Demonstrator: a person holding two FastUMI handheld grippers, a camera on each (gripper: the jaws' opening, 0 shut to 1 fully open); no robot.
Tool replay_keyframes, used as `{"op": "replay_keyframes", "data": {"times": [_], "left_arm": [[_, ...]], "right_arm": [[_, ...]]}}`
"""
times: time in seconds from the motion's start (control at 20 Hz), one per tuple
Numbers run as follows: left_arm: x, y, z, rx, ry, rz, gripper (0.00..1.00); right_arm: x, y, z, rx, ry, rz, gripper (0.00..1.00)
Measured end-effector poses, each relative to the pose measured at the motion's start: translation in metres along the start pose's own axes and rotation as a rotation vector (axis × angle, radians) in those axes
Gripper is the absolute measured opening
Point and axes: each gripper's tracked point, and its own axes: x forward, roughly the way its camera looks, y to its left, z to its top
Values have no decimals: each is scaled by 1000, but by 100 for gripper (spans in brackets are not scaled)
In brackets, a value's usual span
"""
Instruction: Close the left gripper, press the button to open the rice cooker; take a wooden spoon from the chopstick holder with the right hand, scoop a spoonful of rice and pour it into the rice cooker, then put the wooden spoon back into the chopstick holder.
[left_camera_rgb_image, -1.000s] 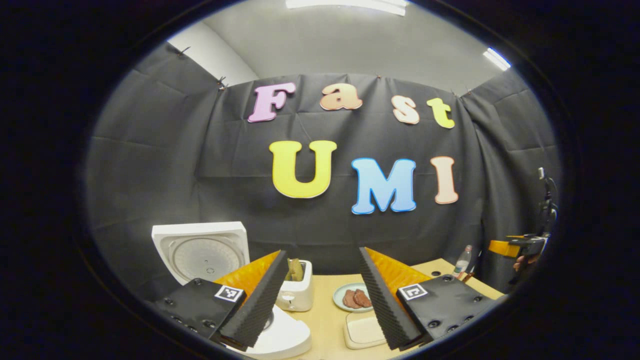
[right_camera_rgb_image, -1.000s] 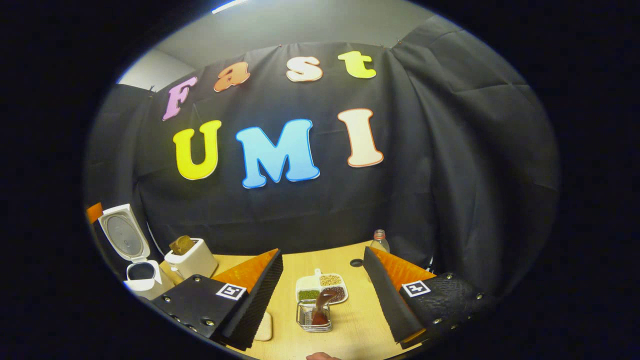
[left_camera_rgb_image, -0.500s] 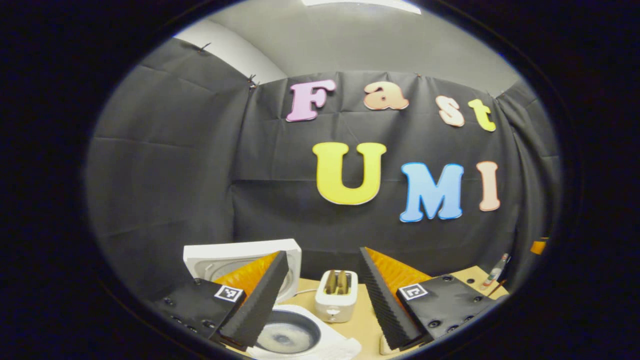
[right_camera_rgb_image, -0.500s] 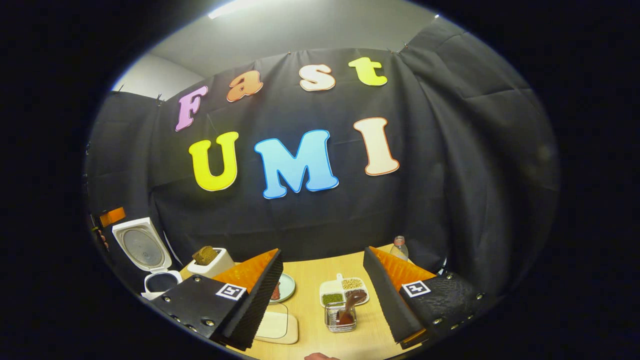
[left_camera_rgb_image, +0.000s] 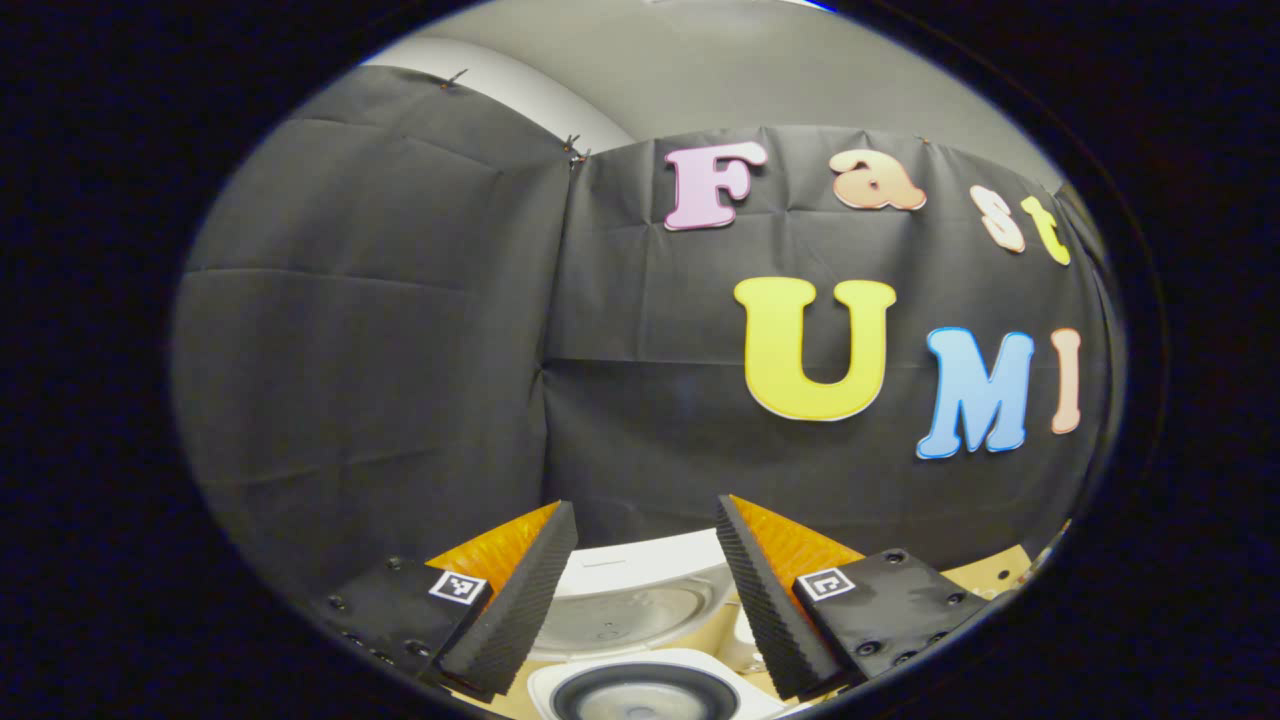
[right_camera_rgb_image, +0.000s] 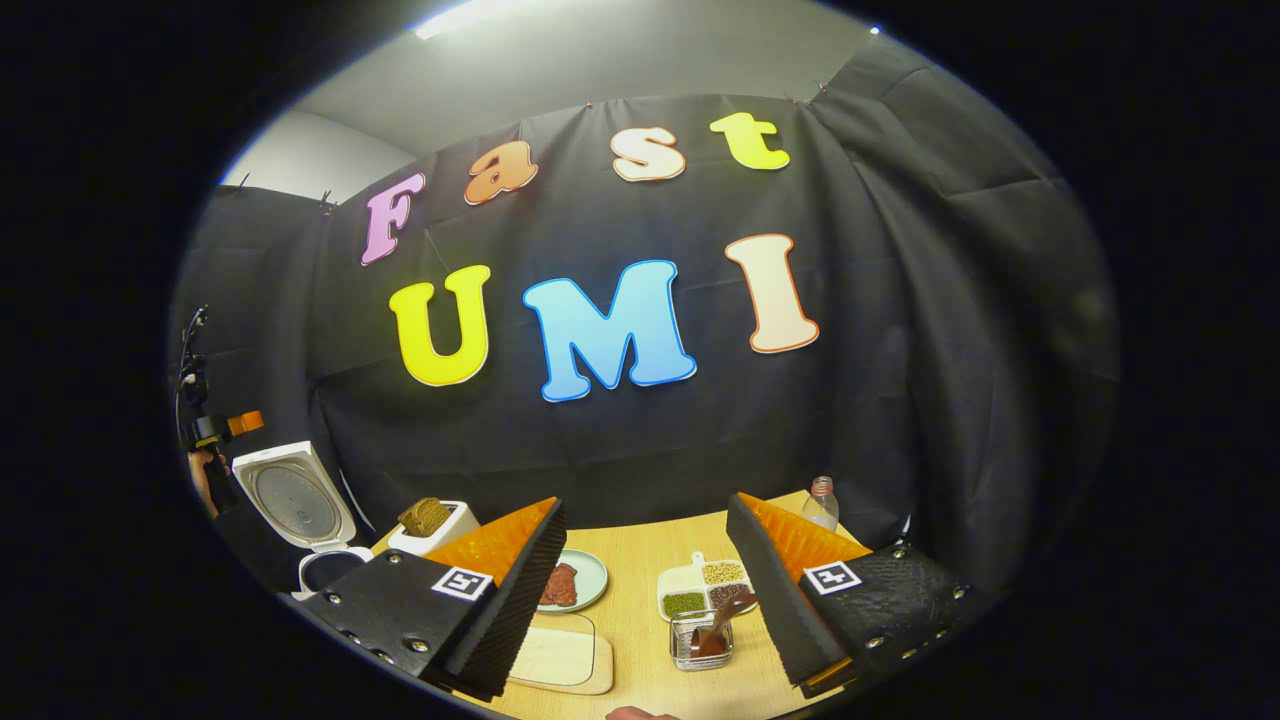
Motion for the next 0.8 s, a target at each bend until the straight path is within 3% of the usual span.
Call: {"op": "replay_keyframes", "data": {"times": [0.05,0.4,0.45,0.8], "left_arm": [[35,1,2,-2,11,12,96],[107,18,-43,-46,140,77,97],[107,25,-53,-48,175,107,97],[82,11,-50,-2,140,122,96]], "right_arm": [[2,2,-1,-2,1,2,98],[12,6,-9,-27,30,12,98],[14,6,-9,-23,30,10,98],[21,13,-10,-7,37,33,98]]}}
